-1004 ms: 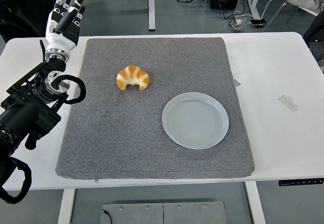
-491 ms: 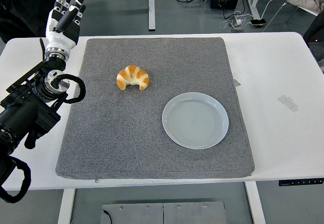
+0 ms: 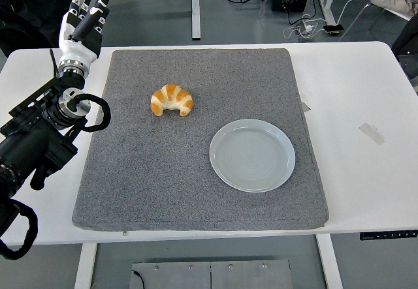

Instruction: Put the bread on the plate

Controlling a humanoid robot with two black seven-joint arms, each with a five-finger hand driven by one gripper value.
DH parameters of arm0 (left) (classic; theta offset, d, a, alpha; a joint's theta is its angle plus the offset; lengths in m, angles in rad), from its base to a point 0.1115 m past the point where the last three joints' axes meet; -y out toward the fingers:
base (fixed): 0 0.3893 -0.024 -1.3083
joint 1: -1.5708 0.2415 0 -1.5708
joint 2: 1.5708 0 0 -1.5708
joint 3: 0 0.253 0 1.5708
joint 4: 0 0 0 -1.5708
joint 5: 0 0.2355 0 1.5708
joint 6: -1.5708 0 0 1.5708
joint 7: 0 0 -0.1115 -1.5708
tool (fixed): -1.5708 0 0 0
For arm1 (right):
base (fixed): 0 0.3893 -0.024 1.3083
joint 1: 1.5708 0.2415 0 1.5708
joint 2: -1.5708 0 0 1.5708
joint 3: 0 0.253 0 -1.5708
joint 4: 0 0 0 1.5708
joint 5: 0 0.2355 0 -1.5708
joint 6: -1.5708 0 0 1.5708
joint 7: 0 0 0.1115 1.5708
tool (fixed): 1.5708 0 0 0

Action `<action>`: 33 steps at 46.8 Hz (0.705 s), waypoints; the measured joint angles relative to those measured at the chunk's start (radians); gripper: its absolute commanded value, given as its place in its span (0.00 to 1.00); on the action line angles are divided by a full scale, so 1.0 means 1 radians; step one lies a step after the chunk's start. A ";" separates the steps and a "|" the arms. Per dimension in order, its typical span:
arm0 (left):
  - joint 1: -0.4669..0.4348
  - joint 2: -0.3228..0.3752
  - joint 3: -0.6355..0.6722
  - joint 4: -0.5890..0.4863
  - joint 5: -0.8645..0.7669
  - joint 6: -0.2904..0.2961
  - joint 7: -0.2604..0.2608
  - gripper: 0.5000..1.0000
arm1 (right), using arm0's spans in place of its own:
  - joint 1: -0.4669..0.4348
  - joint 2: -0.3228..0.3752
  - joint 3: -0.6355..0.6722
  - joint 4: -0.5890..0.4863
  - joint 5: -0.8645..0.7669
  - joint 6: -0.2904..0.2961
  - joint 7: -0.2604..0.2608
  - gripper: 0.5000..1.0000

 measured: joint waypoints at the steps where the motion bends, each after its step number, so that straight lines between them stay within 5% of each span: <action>1: -0.011 0.001 0.040 -0.001 0.000 0.011 0.002 0.94 | 0.000 0.000 0.000 0.000 0.000 0.000 0.000 1.00; 16: -0.091 0.133 0.360 -0.147 0.003 0.185 0.016 0.94 | 0.000 0.000 0.000 0.000 0.000 0.000 0.000 1.00; 33: -0.246 0.238 0.753 -0.323 0.132 0.273 0.016 0.95 | 0.000 0.000 0.000 0.000 0.000 0.000 0.000 1.00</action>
